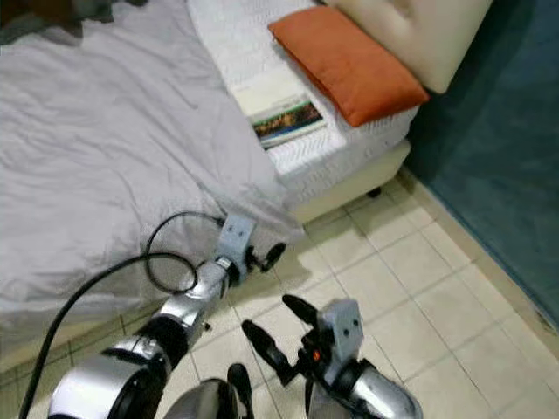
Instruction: Clean up the room
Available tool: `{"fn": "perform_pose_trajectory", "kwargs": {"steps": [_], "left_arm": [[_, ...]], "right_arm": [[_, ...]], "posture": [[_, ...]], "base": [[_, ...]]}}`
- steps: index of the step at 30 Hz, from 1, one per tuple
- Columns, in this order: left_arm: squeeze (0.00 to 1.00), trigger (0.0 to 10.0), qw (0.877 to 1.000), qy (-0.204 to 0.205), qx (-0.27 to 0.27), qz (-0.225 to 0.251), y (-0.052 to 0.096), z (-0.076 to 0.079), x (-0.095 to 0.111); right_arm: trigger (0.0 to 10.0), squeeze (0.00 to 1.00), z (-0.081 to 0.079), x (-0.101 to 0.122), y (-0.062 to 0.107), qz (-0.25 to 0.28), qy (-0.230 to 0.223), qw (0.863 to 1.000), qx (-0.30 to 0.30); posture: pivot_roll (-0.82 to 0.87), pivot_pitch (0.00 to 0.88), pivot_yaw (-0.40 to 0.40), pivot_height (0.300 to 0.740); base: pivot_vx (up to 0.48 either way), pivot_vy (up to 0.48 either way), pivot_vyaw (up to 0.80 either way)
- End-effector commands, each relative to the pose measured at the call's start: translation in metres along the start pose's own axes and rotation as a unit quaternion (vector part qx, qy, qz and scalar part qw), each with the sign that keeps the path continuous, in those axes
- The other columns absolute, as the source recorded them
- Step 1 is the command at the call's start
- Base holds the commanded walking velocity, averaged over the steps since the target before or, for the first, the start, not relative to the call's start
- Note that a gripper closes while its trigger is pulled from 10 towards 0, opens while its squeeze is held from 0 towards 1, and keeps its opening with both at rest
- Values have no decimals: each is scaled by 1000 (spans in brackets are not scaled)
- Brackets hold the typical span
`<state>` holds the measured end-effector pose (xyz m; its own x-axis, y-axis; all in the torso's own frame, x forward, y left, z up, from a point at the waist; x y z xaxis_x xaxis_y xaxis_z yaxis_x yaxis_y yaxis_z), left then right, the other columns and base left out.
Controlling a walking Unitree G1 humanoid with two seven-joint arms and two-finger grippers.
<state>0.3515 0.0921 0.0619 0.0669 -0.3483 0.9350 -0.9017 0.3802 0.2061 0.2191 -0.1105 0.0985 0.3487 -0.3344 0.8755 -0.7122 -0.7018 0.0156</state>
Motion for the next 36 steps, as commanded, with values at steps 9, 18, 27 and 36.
{"fn": "perform_pose_trajectory", "kwargs": {"steps": [9,18,27,36], "left_arm": [[1000,10000,993,-10,114,43,63,-43,-32],[0,10000,984,53,153,69,77,-22,-26],[0,10000,983,74,163,38,81,-18,-32],[0,10000,987,68,140,29,84,-20,-35]], "right_arm": [[10000,0,30,-4,-13,11,-14,999,-37],[10000,0,70,6,-6,49,5,987,-151],[10000,0,88,12,-3,52,43,977,-200],[10000,0,94,6,-5,57,50,973,-218]], "posture": [[-100,0,85,740],[-47,0,9,740],[-55,0,-16,740],[-46,0,-5,740]], "base": [[0,0,0],[0,173,47],[0,480,444],[0,477,458]]}}
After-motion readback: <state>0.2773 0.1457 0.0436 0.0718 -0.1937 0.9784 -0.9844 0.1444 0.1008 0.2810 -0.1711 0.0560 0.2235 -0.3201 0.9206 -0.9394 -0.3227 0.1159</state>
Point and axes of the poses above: a point about 5 cm out from each wrist's last joint towards the gripper, its own y axis pointing back from the gripper into the wrist, its own x axis along the axis of the wrist's last joint, z = x × y, the point moved 1 cm from there along -y, pointing out of the wrist towards the gripper, and after that the axes turned 14 degrees about -y, right-handed, at the moved point
